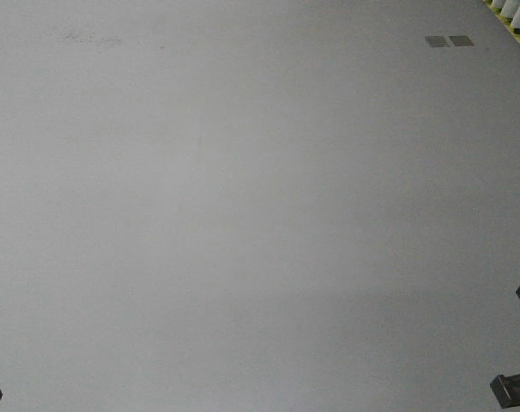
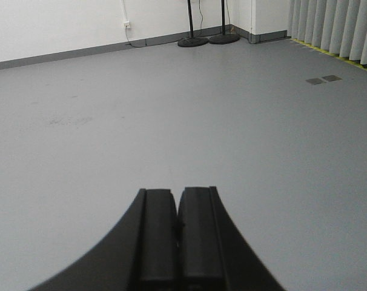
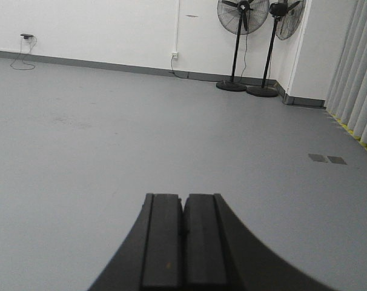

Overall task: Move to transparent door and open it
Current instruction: 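Drive the base across the grey floor toward the glass sliding door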

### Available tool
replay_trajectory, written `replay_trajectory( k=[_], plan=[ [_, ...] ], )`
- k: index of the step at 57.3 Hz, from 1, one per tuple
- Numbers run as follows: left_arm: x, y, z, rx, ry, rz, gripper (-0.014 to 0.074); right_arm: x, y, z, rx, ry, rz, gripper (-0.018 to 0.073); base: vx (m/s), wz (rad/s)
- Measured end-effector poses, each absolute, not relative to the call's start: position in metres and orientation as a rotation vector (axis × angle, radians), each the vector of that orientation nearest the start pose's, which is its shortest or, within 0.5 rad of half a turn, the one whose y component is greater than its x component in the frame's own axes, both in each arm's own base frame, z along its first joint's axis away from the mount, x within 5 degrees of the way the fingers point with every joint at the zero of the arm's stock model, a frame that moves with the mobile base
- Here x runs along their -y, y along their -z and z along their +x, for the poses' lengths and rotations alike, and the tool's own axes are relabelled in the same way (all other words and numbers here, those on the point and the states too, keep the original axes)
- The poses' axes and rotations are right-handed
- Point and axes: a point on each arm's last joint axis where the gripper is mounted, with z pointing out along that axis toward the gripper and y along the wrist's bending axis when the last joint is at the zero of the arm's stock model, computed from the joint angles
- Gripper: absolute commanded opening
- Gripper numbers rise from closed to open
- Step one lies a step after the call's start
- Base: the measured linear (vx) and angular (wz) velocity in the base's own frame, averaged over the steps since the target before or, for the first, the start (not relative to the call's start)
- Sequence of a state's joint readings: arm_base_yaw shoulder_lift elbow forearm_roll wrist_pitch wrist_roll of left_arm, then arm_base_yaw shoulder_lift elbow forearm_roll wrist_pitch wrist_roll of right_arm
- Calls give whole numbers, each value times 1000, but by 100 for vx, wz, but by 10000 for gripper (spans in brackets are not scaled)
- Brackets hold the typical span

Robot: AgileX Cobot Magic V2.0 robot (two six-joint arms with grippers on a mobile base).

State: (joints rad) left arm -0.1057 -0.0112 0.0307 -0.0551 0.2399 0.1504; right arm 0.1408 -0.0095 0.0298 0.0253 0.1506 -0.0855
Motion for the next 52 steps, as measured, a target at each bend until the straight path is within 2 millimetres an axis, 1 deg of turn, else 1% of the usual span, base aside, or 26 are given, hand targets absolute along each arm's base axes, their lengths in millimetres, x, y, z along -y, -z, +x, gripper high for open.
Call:
replay_trajectory(
  k=[52],
  plan=[
    [7, -182, 55, -1733, 18, 186, 76, -8, -190, 56, -1646, -64, -169, 1, 0, 1]
  ],
)
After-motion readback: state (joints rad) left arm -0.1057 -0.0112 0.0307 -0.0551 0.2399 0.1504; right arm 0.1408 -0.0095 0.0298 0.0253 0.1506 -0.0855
